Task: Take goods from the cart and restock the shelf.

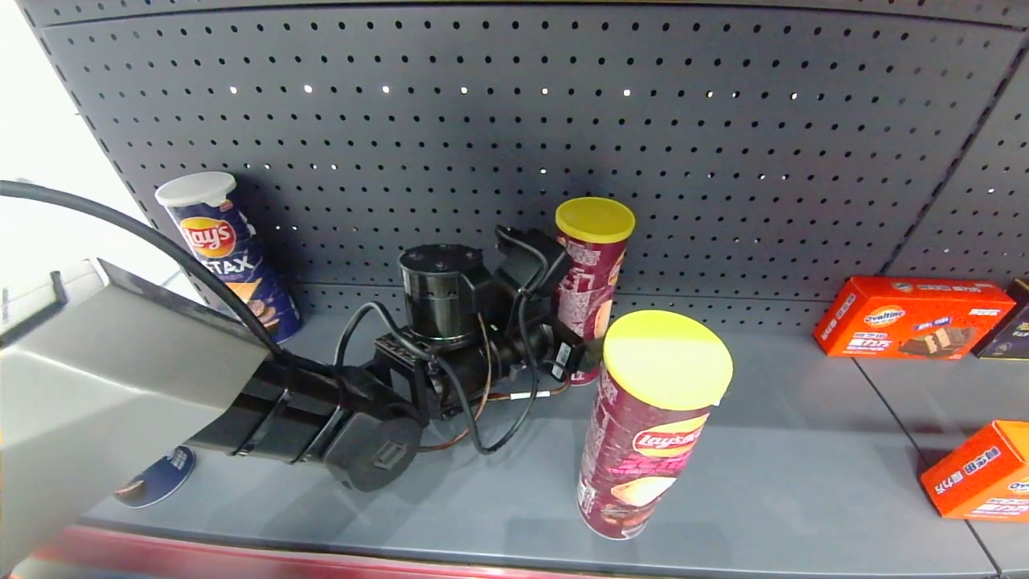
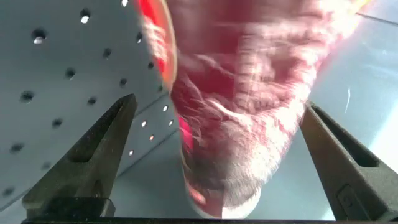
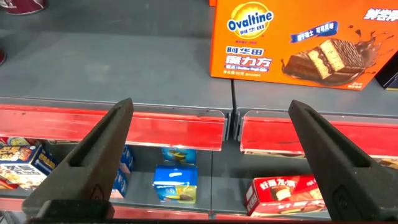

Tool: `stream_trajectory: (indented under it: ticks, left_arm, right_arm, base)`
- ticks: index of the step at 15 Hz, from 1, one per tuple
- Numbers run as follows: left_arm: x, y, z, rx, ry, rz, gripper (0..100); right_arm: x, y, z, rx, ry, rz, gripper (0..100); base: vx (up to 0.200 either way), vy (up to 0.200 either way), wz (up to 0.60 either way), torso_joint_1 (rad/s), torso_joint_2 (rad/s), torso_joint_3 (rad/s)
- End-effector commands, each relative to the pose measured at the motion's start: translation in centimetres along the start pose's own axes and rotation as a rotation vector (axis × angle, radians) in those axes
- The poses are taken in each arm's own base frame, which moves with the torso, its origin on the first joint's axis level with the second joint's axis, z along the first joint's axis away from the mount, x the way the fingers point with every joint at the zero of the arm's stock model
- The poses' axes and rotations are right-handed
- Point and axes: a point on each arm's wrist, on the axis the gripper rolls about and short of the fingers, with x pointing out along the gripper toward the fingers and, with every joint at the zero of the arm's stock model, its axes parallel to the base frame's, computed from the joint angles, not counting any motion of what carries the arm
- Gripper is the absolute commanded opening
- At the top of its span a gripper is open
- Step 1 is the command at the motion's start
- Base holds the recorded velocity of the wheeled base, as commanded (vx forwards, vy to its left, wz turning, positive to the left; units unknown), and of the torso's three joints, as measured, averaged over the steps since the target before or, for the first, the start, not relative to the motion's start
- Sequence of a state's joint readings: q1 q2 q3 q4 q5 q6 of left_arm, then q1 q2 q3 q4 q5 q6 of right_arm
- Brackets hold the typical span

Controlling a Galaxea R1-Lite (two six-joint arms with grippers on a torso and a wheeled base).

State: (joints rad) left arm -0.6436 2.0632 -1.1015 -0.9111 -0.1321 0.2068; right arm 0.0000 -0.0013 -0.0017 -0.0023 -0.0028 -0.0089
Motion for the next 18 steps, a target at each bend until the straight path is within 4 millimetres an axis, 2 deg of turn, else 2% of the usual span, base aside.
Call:
stream_trajectory:
  ticks: [1,3,9,13,18]
  left_arm:
    - [-0.9,0.4,0.9,0.004,-0.016,0.02,100]
    - [-1.2,0.4,1.3,0.014,-0.022,0.036,100]
    - [-3.0,0.3,0.7,0.058,0.033,0.085,100]
    - [-3.1,1.4,0.5,0.055,0.064,0.188,100]
    - [-3.8,1.6,0.4,0.054,0.076,0.205,100]
  right_arm:
    - [0.0,0.0,0.0,0.0,0.001,0.0,100]
    - [0.0,0.0,0.0,0.0,0.001,0.0,100]
    - [0.0,0.0,0.0,0.0,0.001,0.0,100]
    - [0.0,0.0,0.0,0.0,0.001,0.0,100]
    - [0.0,0.0,0.0,0.0,0.001,0.0,100]
  base:
    - [0.0,0.0,0.0,0.0,0.0,0.0]
    - [0.0,0.0,0.0,0.0,0.0,0.0]
    - [0.0,0.0,0.0,0.0,0.0,0.0]
    - [0.0,0.0,0.0,0.0,0.0,0.0]
    - [0.0,0.0,0.0,0.0,0.0,0.0]
